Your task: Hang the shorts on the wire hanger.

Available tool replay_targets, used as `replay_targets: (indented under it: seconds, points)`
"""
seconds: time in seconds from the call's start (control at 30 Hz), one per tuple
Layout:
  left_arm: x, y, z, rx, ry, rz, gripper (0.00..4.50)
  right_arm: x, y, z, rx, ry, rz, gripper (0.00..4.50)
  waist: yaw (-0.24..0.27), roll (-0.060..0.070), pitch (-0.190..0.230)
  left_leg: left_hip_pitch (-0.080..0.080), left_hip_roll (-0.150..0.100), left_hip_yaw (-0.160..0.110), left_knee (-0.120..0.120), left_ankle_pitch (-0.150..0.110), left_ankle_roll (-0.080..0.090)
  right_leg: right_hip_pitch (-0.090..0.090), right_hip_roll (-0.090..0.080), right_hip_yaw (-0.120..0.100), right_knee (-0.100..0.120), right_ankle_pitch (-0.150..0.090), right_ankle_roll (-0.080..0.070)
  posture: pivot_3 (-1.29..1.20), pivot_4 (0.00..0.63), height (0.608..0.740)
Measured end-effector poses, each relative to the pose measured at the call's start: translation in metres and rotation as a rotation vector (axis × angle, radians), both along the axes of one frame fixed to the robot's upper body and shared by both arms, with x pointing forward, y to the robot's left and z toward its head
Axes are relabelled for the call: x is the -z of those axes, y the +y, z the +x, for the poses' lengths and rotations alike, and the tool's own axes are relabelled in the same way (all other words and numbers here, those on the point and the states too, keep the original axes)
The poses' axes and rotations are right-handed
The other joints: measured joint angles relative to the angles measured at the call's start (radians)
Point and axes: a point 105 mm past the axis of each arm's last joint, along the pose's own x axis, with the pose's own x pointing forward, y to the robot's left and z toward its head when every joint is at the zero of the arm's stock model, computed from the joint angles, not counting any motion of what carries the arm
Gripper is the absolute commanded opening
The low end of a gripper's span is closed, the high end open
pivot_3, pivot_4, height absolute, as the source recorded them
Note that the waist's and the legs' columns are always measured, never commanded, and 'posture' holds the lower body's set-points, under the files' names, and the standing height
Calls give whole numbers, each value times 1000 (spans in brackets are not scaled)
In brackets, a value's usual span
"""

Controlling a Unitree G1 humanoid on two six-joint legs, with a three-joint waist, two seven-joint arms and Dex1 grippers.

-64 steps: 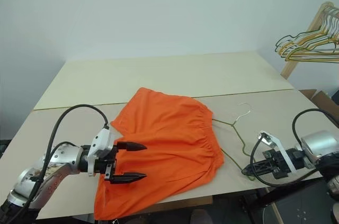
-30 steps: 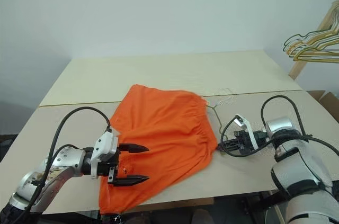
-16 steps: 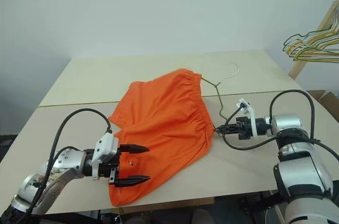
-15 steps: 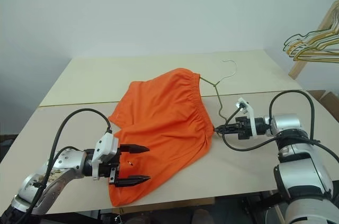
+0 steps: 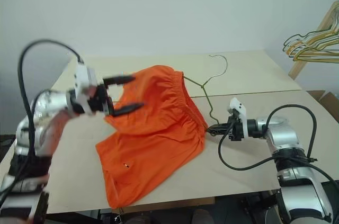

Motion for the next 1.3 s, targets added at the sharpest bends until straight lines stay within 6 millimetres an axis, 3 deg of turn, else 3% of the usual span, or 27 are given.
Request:
replay_targets:
  seconds: [0.13, 0.27, 0.4, 0.73, 1.17, 1.3]
  points:
    - [-15, -6, 9, 101, -15, 82, 4483, 2, 9, -5, -42, -35, -38, 0, -17, 0, 0, 0, 0, 0, -1, 1, 0, 2, 0, -3, 0, 0, 1, 9, 0, 740]
    - [-2, -18, 21, 184, 20, 255, 4483, 0, 20, -7, -68, -83, -60, 0, -33, 0, 0, 0, 0, -1, -1, 1, -1, 4, 1, -5, -1, -1, 1, 2, 0, 740]
    - [12, -17, 24, 272, 76, 391, 4483, 0, 25, -8, -81, -122, -92, 0, -46, 0, 0, 0, 1, -1, -1, 2, -2, 4, 1, -6, -1, -1, 2, -7, 0, 740]
    - [33, -23, 35, 328, 161, 592, 4483, 3, 32, -11, -130, -171, -164, 0, -45, -1, 1, -1, 0, -1, 1, 2, -1, 0, 1, -1, 0, -1, 2, -17, 0, 740]
    - [51, -12, 35, 324, 257, 700, 55, 7, 36, -12, -157, -200, -208, 0, -42, -1, 1, -7, 0, -3, 4, 0, 3, -4, 0, 0, 1, 0, 2, -16, 0, 740]
    - [54, -12, 36, 322, 269, 701, 20, 7, 35, -9, -154, -247, -236, 0, -43, -1, 1, -8, 0, -3, 5, 0, 3, -4, 0, 0, 1, 0, 3, -20, 0, 740]
